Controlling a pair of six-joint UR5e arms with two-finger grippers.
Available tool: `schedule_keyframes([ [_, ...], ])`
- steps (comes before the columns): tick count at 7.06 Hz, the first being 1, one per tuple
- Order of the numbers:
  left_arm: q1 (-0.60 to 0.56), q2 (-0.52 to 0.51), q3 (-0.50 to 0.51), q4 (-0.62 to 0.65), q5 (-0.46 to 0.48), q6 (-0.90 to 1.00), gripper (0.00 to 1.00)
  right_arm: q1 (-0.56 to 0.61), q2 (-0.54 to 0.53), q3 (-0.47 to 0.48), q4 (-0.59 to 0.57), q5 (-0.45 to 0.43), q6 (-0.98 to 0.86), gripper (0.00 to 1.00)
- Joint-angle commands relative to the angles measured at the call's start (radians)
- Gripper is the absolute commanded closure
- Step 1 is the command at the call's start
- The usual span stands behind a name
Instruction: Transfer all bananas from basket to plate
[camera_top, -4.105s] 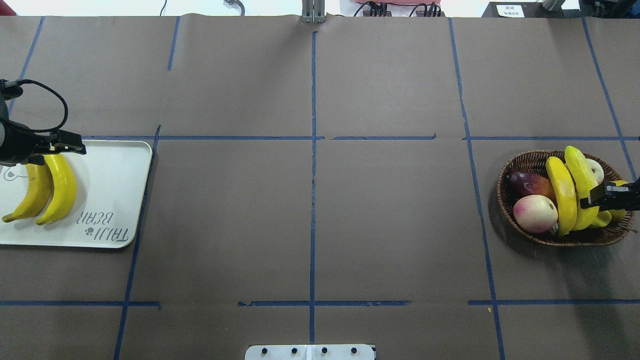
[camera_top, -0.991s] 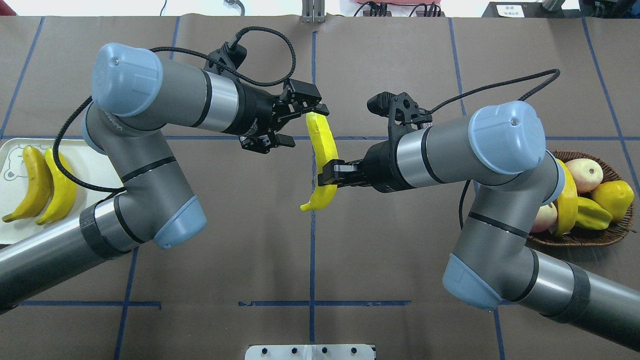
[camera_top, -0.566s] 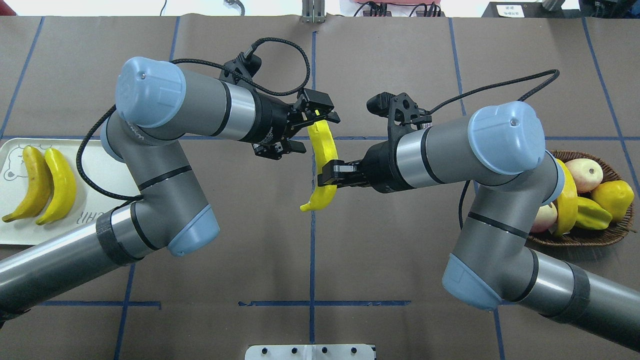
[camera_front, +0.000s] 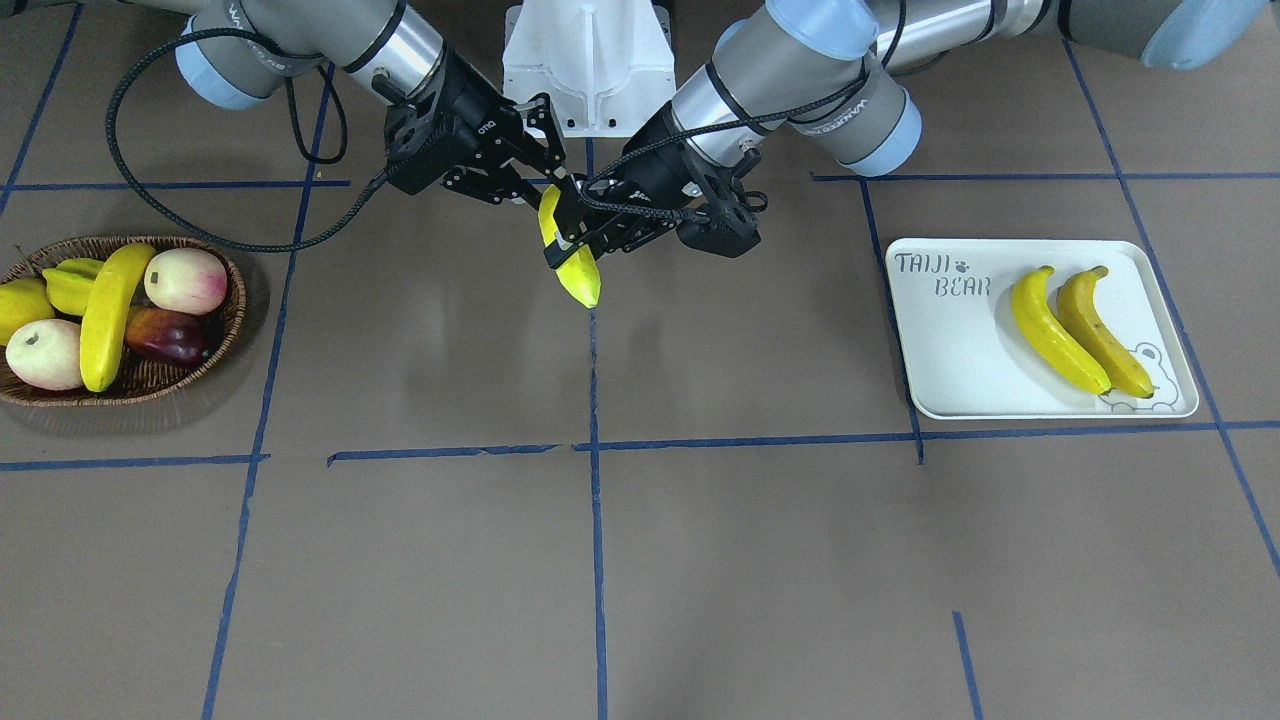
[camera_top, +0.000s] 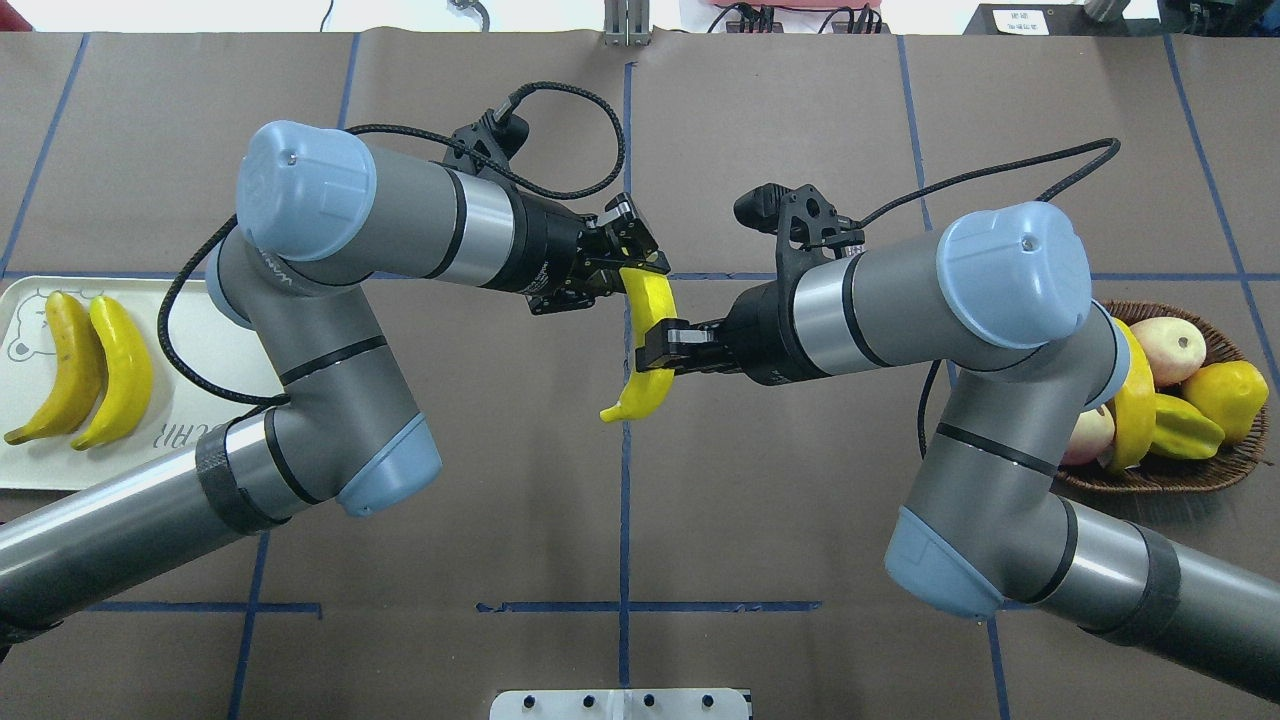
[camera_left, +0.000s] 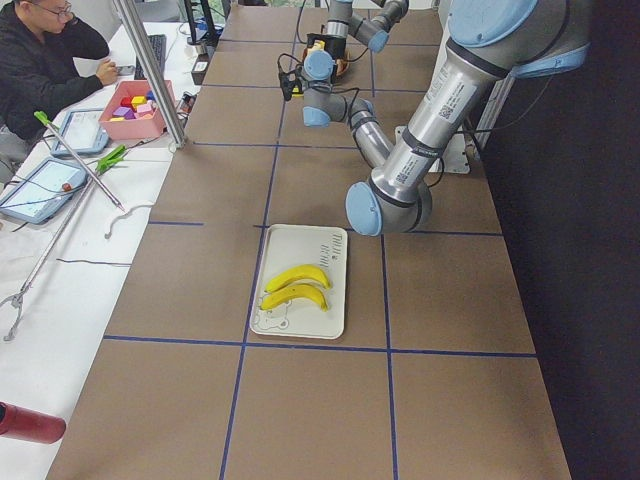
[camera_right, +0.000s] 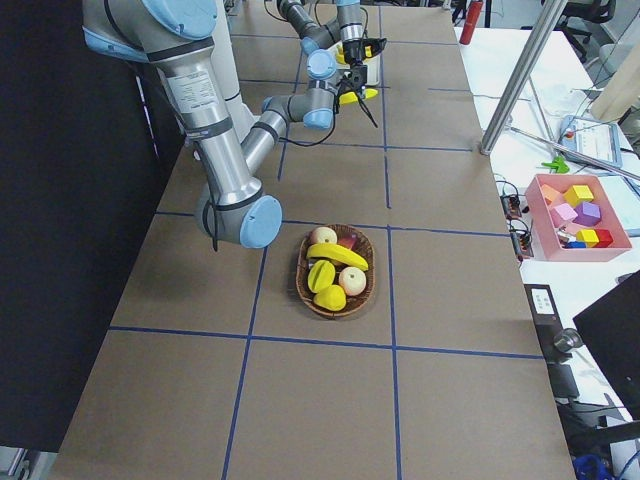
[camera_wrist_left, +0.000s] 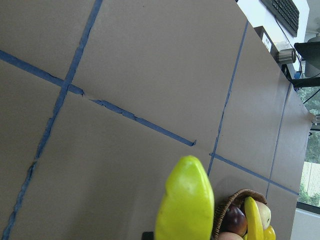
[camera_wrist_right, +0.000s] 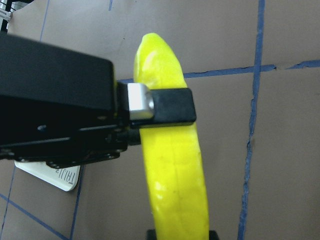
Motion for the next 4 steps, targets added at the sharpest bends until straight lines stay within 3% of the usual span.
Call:
schedule_keyframes([
  [1,0.0,0.002,0.0,0.0,-0.001,0.003,1.0,0.001,-0.001,0.003,0.001,0.0,0.002,0.0],
  [3,-0.029,0.009,0.0,0.012,-0.012,0.015,1.0,0.026,0.0,0.021,-0.006,0.01,0.007,0.0],
  [4,-0.085,0.043,-0.002,0.07,-0.105,0.026,1.0,0.046,-0.012,0.05,-0.013,0.018,0.007,0.0],
])
